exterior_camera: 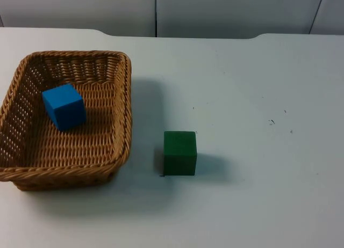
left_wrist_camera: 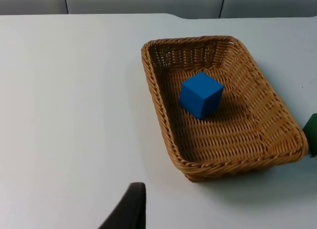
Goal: Pick up the basket with the left hand and place the blue cube into the basket with the right hand.
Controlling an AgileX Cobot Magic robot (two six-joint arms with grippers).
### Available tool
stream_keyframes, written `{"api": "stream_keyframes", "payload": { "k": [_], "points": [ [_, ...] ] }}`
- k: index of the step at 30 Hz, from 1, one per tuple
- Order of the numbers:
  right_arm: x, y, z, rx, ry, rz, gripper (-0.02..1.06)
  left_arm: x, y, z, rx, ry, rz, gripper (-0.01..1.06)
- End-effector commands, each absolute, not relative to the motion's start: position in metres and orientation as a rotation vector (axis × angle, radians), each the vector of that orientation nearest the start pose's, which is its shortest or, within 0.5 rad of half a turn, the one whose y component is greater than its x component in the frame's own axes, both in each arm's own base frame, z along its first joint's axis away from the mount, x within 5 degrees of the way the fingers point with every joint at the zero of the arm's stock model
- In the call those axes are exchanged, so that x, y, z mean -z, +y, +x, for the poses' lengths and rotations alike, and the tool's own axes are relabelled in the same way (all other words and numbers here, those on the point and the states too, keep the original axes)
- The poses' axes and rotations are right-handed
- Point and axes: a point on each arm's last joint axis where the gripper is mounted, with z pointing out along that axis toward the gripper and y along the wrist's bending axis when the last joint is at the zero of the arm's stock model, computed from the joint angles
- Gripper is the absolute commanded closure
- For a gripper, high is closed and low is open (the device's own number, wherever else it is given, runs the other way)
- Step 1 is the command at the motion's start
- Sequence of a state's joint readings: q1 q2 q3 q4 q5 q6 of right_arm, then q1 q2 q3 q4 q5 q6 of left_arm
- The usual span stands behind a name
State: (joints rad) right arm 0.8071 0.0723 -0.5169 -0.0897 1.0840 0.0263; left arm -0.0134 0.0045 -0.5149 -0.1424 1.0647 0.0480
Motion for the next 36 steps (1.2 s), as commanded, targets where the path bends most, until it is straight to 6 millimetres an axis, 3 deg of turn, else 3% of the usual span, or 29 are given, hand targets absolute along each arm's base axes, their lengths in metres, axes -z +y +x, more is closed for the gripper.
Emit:
{"api": "stream_keyframes", "payload": {
  "k": [1, 36],
  "points": [
    [-0.2789, -0.0024, 0.0079, -0.386, 1.977, -0.816, 0.00, -0.2806, -0.0111, -0.0073, 0.151, 2.035, 0.065, 0.00],
    [-0.2789, -0.0030, 0.0067, -0.385, 1.977, -0.798, 0.00, -0.2806, -0.0111, -0.0073, 0.151, 2.035, 0.065, 0.00]
  ]
}}
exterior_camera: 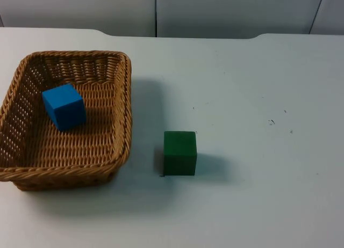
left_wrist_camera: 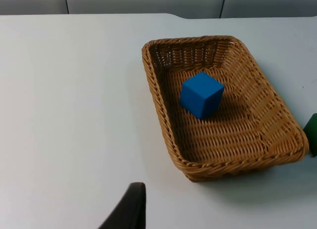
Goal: Pick up the basket with the left hand and place the blue cube into the basket with the right hand.
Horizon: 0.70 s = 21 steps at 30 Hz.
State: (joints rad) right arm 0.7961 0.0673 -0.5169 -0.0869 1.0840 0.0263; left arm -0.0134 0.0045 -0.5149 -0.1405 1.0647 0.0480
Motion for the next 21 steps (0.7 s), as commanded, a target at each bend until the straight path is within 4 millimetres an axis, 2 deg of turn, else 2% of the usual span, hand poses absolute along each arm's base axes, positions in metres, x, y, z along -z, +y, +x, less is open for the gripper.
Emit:
{"api": "stream_keyframes", "payload": {
  "k": [1, 8, 9, 13, 21],
  "points": [
    [-0.279, -0.003, 0.007, -0.371, 1.985, -0.773, 0.00, -0.281, -0.011, -0.007, 0.151, 2.035, 0.065, 0.00],
    [-0.279, -0.005, 0.005, -0.200, 2.054, -0.473, 0.00, -0.281, -0.011, -0.007, 0.151, 2.035, 0.065, 0.00],
    [-0.279, -0.005, 0.005, -0.200, 2.054, -0.473, 0.00, -0.281, -0.011, -0.007, 0.151, 2.035, 0.065, 0.00],
    [-0.279, -0.008, -0.004, -0.110, 2.029, -0.289, 0.00, -0.281, -0.011, -0.007, 0.151, 2.035, 0.065, 0.00],
    [-0.281, -0.007, -0.007, 0.009, 2.032, -0.077, 0.00, -0.281, -0.011, -0.007, 0.148, 2.035, 0.069, 0.00]
  ]
}}
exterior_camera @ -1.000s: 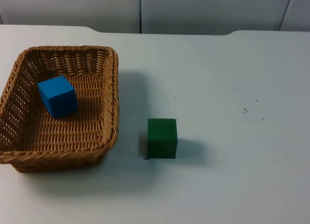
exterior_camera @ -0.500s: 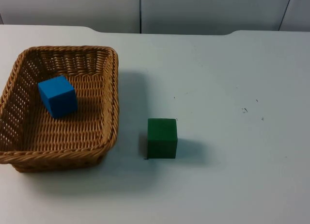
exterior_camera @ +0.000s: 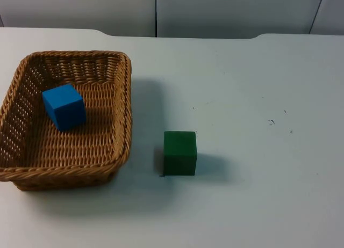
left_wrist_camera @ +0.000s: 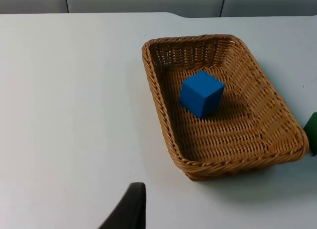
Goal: Pick up the basket with the left hand and place the blue cube into the basket with the right hand.
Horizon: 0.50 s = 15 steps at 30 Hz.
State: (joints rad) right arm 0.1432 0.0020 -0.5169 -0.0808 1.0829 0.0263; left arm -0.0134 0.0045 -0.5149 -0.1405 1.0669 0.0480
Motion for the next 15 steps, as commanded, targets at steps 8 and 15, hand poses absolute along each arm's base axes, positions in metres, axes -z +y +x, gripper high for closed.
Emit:
{"api": "stream_keyframes", "payload": {
  "k": [8, 15],
  "points": [
    [-0.2812, -0.0061, -0.0071, 0.062, 2.034, 0.012, 0.00, -0.2806, -0.0111, -0.0073, 0.148, 2.035, 0.069, 0.00],
    [-0.2812, -0.0061, -0.0071, 0.060, 2.034, 0.010, 0.00, -0.2806, -0.0111, -0.0073, 0.148, 2.035, 0.069, 0.00]
  ]
}}
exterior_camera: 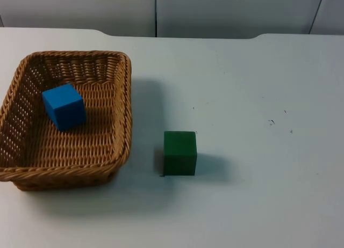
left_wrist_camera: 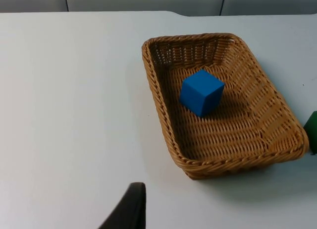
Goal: Pick up the basket with the left hand and place the blue cube into the basket with the right hand.
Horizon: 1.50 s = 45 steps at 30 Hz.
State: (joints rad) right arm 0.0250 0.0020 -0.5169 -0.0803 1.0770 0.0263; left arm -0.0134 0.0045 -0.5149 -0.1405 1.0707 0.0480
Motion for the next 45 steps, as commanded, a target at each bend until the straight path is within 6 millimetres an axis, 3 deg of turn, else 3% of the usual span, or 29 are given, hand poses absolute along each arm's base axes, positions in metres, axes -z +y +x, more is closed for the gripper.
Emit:
{"api": "stream_keyframes", "payload": {
  "k": [1, 45],
  "points": [
    [-0.2812, -0.0061, -0.0071, 0.060, 2.034, 0.010, 0.00, -0.2806, -0.0111, -0.0073, 0.148, 2.035, 0.069, 0.00],
    [-0.2812, -0.0061, -0.0071, 0.060, 2.034, 0.010, 0.00, -0.2795, -0.0053, -0.0072, 0.031, 2.043, 0.115, 0.00]
  ]
}}
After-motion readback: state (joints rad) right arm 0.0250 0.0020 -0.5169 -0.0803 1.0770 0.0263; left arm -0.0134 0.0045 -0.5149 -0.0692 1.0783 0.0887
